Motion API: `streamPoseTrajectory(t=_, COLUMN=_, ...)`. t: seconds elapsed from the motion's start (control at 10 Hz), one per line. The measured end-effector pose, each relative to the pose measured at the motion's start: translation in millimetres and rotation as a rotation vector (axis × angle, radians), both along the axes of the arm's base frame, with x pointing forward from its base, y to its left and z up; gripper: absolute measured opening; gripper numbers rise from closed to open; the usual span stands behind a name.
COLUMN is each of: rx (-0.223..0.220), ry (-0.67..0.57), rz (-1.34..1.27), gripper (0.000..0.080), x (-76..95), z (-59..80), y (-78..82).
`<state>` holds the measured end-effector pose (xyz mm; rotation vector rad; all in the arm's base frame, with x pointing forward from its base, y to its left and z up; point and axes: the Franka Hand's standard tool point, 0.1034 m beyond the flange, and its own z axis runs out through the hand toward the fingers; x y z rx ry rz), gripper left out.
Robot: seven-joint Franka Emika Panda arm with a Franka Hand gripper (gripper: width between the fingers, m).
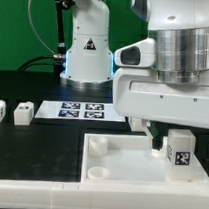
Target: Assemble one leg
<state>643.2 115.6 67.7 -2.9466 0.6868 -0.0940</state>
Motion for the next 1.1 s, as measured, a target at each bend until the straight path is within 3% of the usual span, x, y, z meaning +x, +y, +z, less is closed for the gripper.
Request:
streamPoseTrajectory(t=0.2, rx=-0.076, ry=-0.052, rz=0.492, gripper=0.0649, x=3.8, z=2.9, y=-4.0)
streamPoseTrajectory(t=0.4, rx=-0.067, ry=-0.047, rz=0.446, gripper=0.0649, x=2.8, z=1.9, y=-2.9)
streamPoseTrajectory(t=0.5, rx=-0.067, ry=-0.047, rz=0.446, gripper=0.056, x=2.8, z=1.9, y=-3.0)
streamPoseTrajectory(t=0.6, rx=-0.06, ry=-0.042, rz=0.384, gripper=0.056, x=2.7, z=1.9, y=-2.6)
streamPoseTrajectory(t=0.7, rx=-0.046, ry=-0.032, rz=0.268, gripper=0.036, x=2.6, z=1.9, y=-1.7)
streamPoseTrajectory(t=0.8, rx=-0.043, ry=-0.027, rz=0.216, gripper=0.0289, x=2.4, z=1.7, y=-2.7)
streamPoseTrajectory(t=1.1, rx=-0.015, ry=0.048, rz=-0.322, gripper=0.0289, x=0.4, z=0.4, y=-5.2)
